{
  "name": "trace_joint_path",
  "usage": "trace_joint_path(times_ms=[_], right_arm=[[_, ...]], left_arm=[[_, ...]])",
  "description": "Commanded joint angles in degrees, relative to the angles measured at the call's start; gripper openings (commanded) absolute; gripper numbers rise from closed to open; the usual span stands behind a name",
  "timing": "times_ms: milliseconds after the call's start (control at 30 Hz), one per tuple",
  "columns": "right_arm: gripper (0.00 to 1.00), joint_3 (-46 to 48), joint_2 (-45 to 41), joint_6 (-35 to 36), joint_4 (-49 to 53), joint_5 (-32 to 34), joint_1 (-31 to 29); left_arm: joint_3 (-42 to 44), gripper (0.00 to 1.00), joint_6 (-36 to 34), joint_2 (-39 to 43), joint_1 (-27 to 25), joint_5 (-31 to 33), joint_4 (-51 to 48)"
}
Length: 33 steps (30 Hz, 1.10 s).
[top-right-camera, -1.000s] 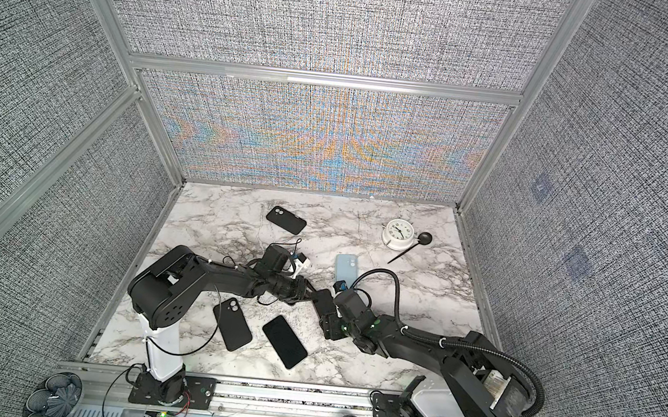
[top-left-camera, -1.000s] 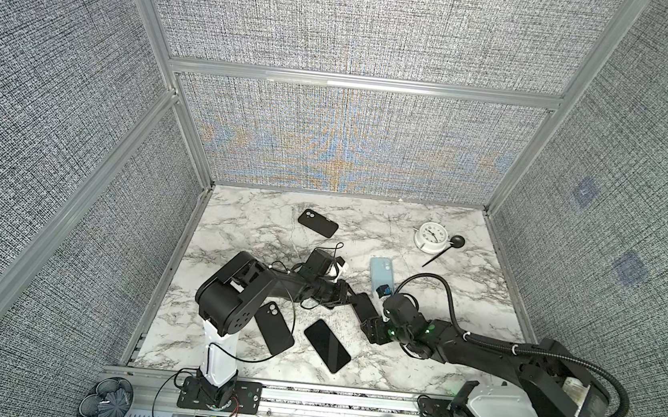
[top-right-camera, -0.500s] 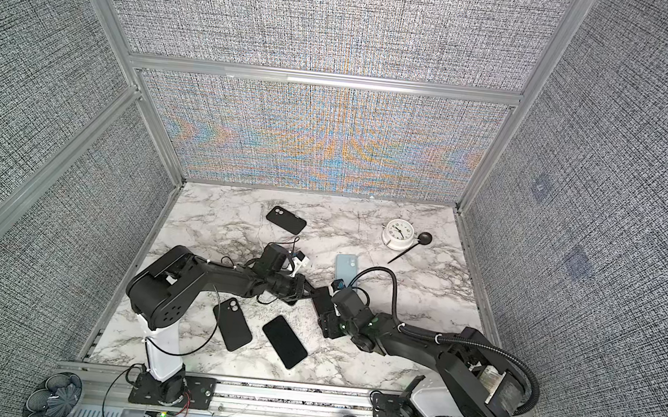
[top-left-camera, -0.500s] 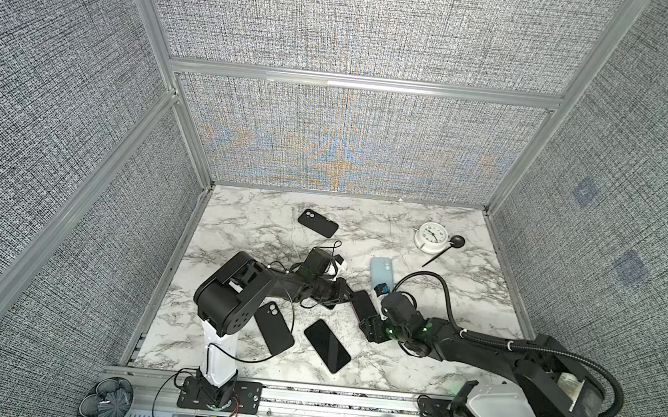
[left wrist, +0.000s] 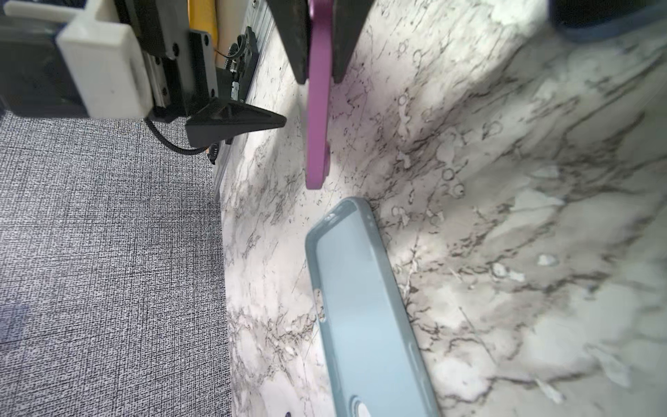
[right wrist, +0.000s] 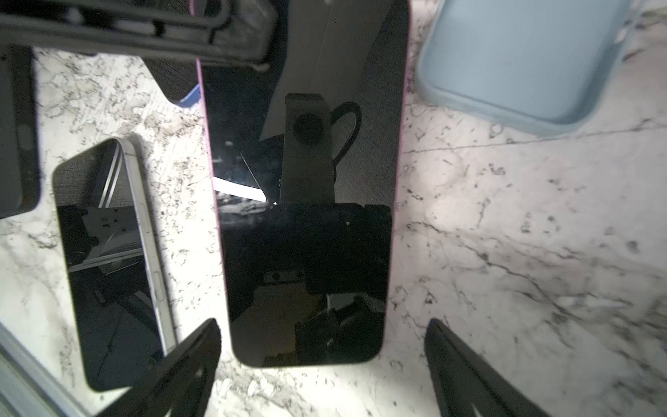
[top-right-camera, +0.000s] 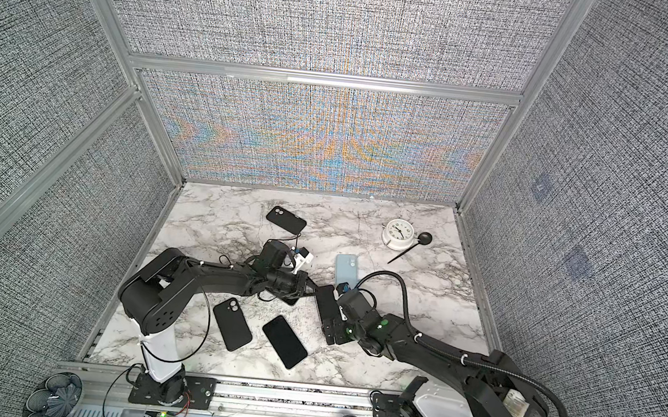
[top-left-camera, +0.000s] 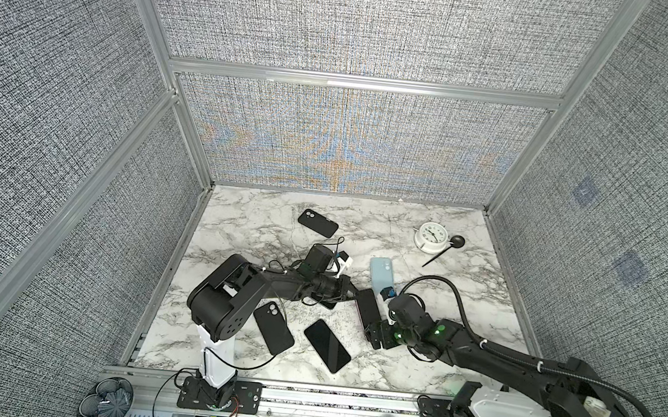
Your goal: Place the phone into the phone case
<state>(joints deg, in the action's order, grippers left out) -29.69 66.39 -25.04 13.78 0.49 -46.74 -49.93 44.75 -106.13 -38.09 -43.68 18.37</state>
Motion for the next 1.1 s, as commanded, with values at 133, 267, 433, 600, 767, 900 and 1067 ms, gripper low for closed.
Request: trace_joint_path(times_ms=[133,267,433,600,767,900,1067], right_arm=[[0.92,-0.94,-9.25,-2.95,7.18,2.77,1.69],[0.93,-1.10,-13.07,-4.32,7.93,0.52,4.87],[0.93,-0.60,-16.11,-5.95,7.53,-4.45,9.67],[0.93,1.10,-19.15,-9.52,4.26,-12.10,15.66],[0.93,4.34,-21.70,-16.74,-3.28,-22.32,22.87],[0.92,8.93,-22.80,-24.50,-14.03,-30.10,28.66],[0.88,14.77,-21.66,-32.92,-27.39,-36.60,35.01]], left_arm=[[0.64,0.00,3.50,1.20,0.09,-0.34,5.35],[-0.08,0.00,5.62,2.14,0.07,-0.44,7.09],[-0.75,0.00,8.22,3.13,0.20,-0.22,10.25],[-1.58,0.00,12.39,3.27,0.66,0.33,15.00],[-1.15,0.00,20.96,0.70,1.37,1.44,29.03],[-2.53,0.00,26.15,-2.15,1.52,1.23,35.18],[-3.46,0.00,30.09,-3.85,1.61,1.59,39.75]])
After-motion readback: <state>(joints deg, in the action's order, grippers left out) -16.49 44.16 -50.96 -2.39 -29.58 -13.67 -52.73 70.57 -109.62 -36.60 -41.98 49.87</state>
